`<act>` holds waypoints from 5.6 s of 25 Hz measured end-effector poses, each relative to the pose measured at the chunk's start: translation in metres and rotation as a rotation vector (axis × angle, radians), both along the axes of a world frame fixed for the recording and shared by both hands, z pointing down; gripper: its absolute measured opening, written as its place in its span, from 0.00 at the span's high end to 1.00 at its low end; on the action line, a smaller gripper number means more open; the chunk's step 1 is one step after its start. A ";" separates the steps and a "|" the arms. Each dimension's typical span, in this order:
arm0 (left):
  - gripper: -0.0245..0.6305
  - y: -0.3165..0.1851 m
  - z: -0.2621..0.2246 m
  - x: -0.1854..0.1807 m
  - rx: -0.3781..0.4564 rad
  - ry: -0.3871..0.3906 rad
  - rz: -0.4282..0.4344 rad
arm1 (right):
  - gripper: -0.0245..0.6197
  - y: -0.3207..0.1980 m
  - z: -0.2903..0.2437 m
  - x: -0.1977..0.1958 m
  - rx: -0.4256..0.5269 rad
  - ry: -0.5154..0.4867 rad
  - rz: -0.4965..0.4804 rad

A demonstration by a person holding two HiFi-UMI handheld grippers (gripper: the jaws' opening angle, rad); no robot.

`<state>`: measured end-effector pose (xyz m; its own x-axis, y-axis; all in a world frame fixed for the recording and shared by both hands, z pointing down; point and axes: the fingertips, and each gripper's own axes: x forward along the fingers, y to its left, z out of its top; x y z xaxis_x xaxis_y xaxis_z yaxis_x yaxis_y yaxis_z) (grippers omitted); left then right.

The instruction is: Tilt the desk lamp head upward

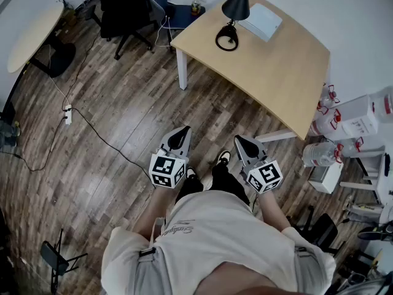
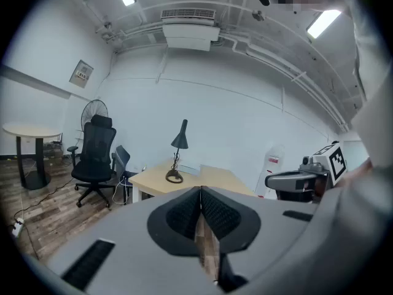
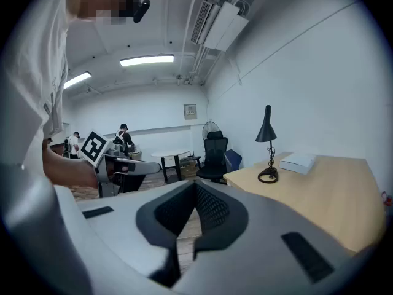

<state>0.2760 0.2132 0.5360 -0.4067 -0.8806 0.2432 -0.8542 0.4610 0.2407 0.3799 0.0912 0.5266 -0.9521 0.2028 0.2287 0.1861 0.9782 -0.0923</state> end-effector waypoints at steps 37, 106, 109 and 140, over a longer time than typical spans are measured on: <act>0.94 -0.079 -0.020 -0.235 -0.013 -0.047 -0.157 | 0.97 -0.102 0.025 -0.273 -0.042 -0.059 -0.153; 0.94 -0.441 0.156 -0.448 -0.365 0.037 0.987 | 0.97 -0.309 0.060 -0.479 -0.105 0.040 0.712; 0.94 -0.447 0.185 -0.449 -0.433 0.025 1.016 | 0.97 -0.312 0.057 -0.483 -0.097 0.037 0.730; 0.94 -0.461 0.268 -0.447 -0.670 0.010 1.124 | 0.97 -0.321 0.048 -0.486 -0.051 -0.058 0.733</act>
<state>-0.1715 -0.2479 0.8044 0.4713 -0.4427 0.7628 -0.8476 -0.4665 0.2530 -0.1058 -0.2301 0.5749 -0.8574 -0.4818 0.1809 -0.5082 0.8480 -0.1506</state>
